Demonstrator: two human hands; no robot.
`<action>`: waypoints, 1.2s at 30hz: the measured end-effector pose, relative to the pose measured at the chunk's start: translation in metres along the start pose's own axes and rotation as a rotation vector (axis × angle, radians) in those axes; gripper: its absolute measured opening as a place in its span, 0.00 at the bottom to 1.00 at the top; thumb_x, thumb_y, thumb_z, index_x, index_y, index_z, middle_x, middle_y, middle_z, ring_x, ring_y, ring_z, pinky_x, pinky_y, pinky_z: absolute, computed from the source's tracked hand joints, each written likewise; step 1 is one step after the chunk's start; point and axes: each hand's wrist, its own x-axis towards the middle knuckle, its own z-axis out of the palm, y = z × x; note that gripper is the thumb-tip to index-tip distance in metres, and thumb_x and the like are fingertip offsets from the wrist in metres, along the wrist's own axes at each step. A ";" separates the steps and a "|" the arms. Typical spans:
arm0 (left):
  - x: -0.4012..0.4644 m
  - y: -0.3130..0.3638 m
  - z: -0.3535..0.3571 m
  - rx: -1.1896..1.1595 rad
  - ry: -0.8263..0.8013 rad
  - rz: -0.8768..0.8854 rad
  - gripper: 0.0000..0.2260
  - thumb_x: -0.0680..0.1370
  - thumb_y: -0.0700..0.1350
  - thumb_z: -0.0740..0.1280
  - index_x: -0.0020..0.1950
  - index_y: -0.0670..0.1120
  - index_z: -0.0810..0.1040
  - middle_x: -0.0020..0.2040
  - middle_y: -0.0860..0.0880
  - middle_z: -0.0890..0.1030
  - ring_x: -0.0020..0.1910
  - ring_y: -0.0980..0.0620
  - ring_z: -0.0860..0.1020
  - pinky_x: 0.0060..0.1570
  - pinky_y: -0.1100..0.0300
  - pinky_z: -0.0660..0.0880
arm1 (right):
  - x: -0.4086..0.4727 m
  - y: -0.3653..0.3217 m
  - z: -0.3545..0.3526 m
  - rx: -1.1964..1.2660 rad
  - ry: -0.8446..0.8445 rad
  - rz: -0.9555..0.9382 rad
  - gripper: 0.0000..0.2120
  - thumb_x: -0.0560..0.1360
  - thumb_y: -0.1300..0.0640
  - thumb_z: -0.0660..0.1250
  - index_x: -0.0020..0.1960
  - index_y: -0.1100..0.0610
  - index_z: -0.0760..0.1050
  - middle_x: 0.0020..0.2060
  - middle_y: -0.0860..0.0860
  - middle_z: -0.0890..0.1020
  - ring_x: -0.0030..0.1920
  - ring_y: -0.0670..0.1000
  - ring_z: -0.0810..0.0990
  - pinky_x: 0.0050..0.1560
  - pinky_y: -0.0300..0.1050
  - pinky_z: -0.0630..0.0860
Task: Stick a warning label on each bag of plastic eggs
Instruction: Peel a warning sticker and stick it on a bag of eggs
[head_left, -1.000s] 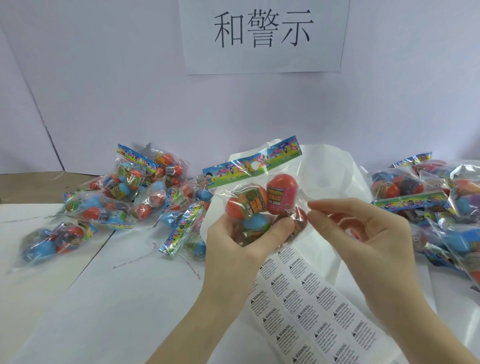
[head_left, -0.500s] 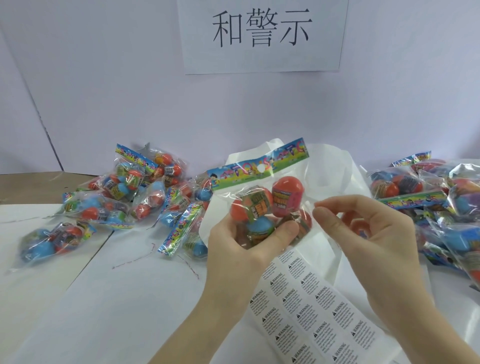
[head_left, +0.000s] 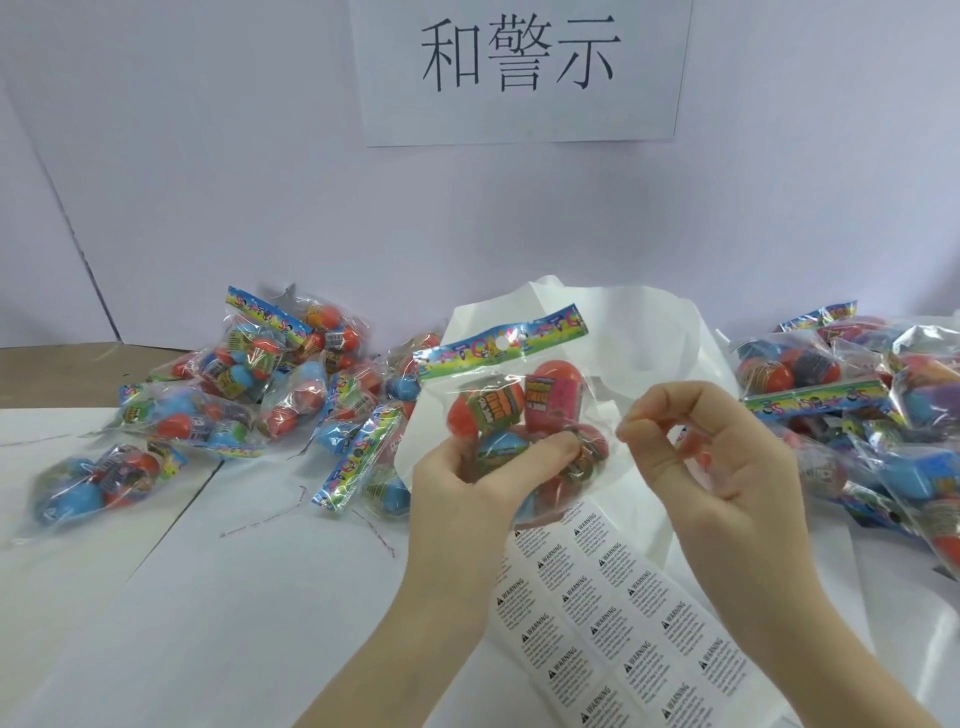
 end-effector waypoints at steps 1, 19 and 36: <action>0.000 0.001 0.000 0.016 0.018 0.026 0.12 0.57 0.40 0.75 0.37 0.53 0.85 0.38 0.48 0.85 0.38 0.50 0.84 0.40 0.57 0.80 | 0.001 0.000 -0.001 0.029 0.001 0.018 0.02 0.66 0.54 0.67 0.37 0.47 0.76 0.34 0.42 0.80 0.37 0.41 0.73 0.45 0.40 0.67; -0.002 0.001 0.004 -0.123 0.029 -0.181 0.19 0.54 0.51 0.73 0.42 0.45 0.84 0.39 0.46 0.85 0.34 0.51 0.83 0.34 0.59 0.81 | -0.003 0.001 0.002 -0.328 0.112 -0.345 0.06 0.65 0.52 0.72 0.35 0.48 0.74 0.32 0.34 0.75 0.37 0.41 0.71 0.44 0.43 0.65; -0.007 0.004 0.003 -0.154 -0.020 -0.107 0.18 0.58 0.52 0.72 0.44 0.44 0.83 0.40 0.45 0.85 0.37 0.50 0.83 0.31 0.61 0.78 | -0.004 0.006 0.003 -0.393 0.150 -0.648 0.05 0.70 0.60 0.67 0.36 0.54 0.76 0.37 0.39 0.74 0.37 0.42 0.70 0.43 0.47 0.65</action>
